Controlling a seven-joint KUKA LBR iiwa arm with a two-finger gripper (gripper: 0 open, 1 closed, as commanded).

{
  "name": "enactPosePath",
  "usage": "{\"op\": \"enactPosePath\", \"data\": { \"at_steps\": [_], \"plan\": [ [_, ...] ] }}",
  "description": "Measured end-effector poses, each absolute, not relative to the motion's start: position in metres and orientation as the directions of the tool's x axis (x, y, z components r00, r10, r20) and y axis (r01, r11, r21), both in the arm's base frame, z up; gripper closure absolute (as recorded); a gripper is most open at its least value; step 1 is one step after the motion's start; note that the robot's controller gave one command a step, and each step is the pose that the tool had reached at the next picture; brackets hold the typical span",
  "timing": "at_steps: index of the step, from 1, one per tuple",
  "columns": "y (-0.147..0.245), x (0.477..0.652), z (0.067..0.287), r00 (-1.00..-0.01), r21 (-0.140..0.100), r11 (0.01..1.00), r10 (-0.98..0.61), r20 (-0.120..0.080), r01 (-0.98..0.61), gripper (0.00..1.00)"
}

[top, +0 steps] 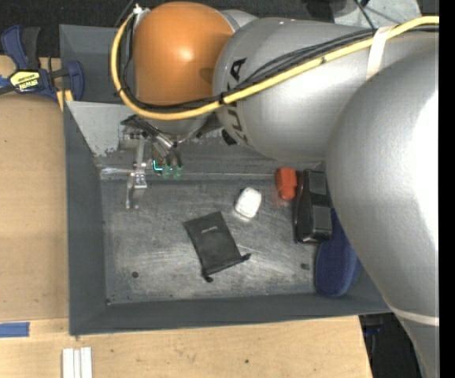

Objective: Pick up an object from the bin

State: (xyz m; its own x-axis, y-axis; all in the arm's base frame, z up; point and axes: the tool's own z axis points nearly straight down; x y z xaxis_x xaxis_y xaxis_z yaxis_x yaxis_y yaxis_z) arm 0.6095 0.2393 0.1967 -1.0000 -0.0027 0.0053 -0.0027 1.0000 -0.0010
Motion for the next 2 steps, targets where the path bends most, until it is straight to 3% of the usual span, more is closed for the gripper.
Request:
{"op": "enactPosePath", "data": {
  "at_steps": [1, 2],
  "plan": [
    [0.180, 0.611, 0.272, -0.977, -0.002, 0.977, -0.213, -0.009, -0.213, 0.00],
    [0.200, 0.624, 0.311, -0.996, 0.002, 0.996, -0.089, -0.008, -0.089, 0.00]
  ]
}}
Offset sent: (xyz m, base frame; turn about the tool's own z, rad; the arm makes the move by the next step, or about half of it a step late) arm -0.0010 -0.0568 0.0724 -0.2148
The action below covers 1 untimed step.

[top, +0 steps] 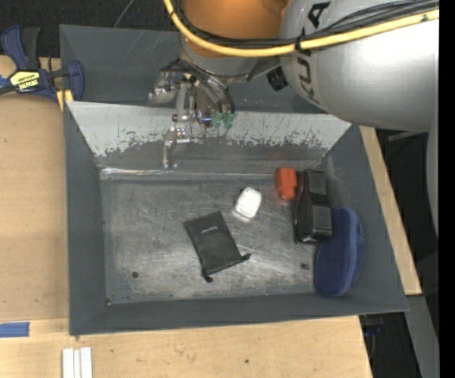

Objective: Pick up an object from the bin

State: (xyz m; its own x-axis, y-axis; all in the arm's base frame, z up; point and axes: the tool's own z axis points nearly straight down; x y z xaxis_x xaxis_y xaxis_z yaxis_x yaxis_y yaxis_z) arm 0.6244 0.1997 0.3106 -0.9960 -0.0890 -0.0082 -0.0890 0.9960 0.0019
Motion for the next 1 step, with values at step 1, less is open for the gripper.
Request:
{"op": "enactPosePath", "data": {
  "at_steps": [1],
  "plan": [
    [0.0699, 0.6170, 0.2089, -1.000, -0.004, 1.000, -0.019, 0.003, -0.019, 0.00]
  ]
}}
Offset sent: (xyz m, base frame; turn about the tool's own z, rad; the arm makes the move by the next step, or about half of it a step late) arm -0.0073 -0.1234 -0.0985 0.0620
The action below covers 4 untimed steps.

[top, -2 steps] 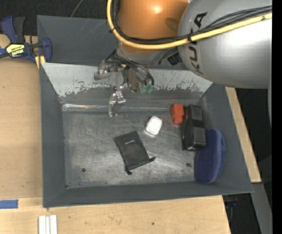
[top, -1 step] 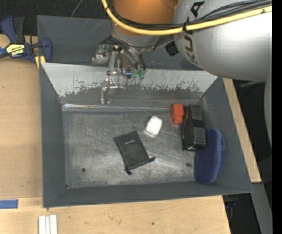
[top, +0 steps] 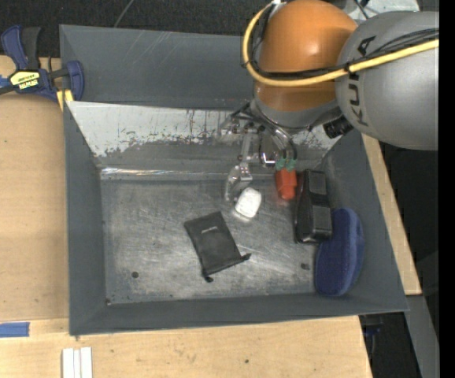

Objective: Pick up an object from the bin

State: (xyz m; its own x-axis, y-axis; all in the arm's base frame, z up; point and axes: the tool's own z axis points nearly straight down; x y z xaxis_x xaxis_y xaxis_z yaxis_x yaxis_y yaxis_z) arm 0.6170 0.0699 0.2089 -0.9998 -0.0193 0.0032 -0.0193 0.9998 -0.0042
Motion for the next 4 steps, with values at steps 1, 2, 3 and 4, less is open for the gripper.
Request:
{"op": "enactPosePath", "data": {
  "at_steps": [1, 2, 3, 4],
  "plan": [
    [0.061, 0.501, 0.089, -0.981, 0.001, 0.981, -0.193, 0.010, -0.193, 0.00],
    [0.061, 0.505, 0.093, -0.982, 0.000, 0.982, -0.191, -0.002, -0.191, 1.00],
    [0.041, 0.501, 0.109, -1.000, 0.000, 1.000, -0.016, -0.004, -0.016, 1.00],
    [0.025, 0.501, 0.122, -0.995, -0.001, 0.995, -0.096, -0.007, -0.096, 1.00]
  ]
}}
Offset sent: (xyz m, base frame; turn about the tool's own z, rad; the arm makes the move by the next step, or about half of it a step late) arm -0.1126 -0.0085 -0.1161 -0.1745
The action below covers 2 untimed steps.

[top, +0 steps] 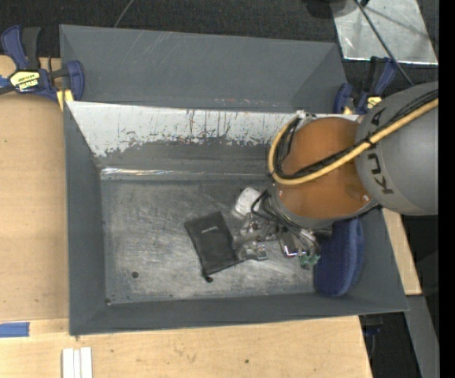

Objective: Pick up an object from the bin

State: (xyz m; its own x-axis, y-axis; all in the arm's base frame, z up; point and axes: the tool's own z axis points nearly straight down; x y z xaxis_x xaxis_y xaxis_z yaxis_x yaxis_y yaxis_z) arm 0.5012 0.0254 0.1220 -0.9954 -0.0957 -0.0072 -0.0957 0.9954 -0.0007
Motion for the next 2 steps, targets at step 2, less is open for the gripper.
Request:
{"op": "enactPosePath", "data": {
  "at_steps": [2],
  "plan": [
    [0.099, 0.540, 0.074, -0.974, -0.006, 0.974, -0.226, 0.001, -0.226, 0.00]
  ]
}}
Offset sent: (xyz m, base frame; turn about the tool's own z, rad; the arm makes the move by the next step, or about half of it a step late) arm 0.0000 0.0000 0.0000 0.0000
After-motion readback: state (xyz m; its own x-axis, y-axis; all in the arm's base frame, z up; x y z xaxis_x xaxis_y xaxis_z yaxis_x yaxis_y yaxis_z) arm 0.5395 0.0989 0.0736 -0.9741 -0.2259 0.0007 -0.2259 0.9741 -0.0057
